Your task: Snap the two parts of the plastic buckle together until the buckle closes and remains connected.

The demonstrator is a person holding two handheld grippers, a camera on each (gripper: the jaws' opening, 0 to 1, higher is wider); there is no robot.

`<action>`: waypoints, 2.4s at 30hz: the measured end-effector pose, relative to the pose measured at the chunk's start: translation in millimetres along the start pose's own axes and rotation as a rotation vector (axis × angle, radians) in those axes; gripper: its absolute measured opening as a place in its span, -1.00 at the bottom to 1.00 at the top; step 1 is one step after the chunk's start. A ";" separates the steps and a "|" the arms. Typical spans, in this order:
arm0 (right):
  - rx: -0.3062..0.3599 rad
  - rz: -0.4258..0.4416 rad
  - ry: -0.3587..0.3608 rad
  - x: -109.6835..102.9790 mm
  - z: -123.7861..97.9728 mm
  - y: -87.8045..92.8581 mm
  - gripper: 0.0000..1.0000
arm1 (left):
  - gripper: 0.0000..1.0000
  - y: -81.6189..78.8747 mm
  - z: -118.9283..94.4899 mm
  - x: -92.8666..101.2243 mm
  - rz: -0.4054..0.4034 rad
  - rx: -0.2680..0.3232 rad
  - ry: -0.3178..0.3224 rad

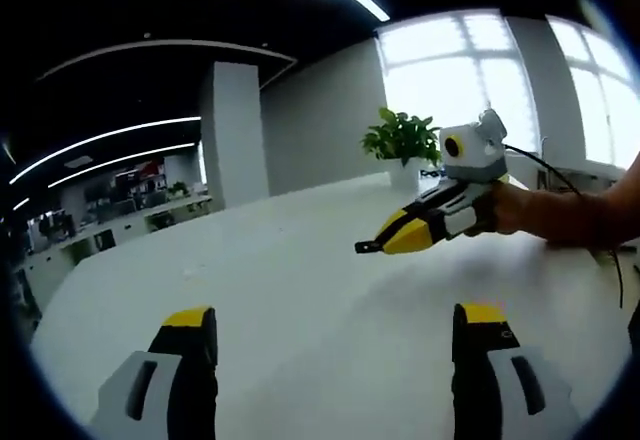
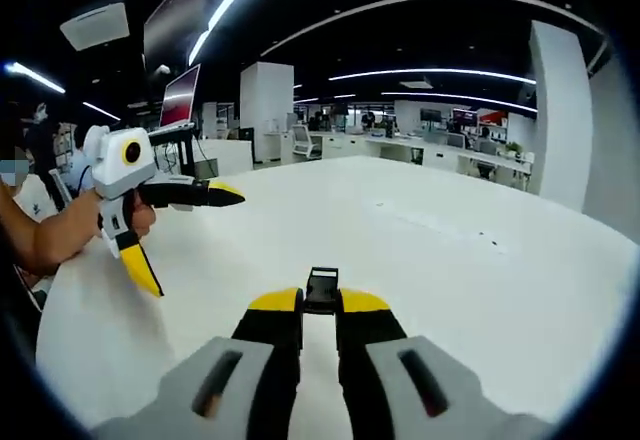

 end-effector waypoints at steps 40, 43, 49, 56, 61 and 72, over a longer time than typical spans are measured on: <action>-0.060 0.028 0.034 43.5 53.0 -12.1 -0.79 | 0.99 2.6 -3.9 6.3 -0.028 0.013 0.004; -0.064 0.028 0.034 46.5 52.7 -12.1 -0.79 | 0.99 2.6 -2.7 6.2 -0.023 0.010 0.008; -0.068 0.032 0.041 50.6 53.1 -9.3 -0.79 | 0.99 2.0 -2.4 5.8 -0.023 0.012 0.000; -0.054 0.044 0.061 59.9 57.9 -15.6 -0.79 | 0.99 2.3 -1.2 11.9 -0.017 0.012 0.011; -0.059 0.053 0.073 64.0 65.6 -10.8 -0.79 | 0.99 2.2 -1.0 7.3 -0.018 0.010 0.008; -0.065 0.067 0.093 70.7 79.2 -10.9 -0.79 | 0.99 -1.9 -1.7 6.5 -0.019 0.023 0.015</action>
Point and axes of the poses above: the point that each gripper's makers call its tool centre point, and the gripper's own axes: z roughly forward along the fingers, x roughly to its right, y roughly out of its underside, the point moved 5 cm from there along -z, roughly backward along the fingers, and after that the axes turned 2 degrees about z, right-handed, at the moved point
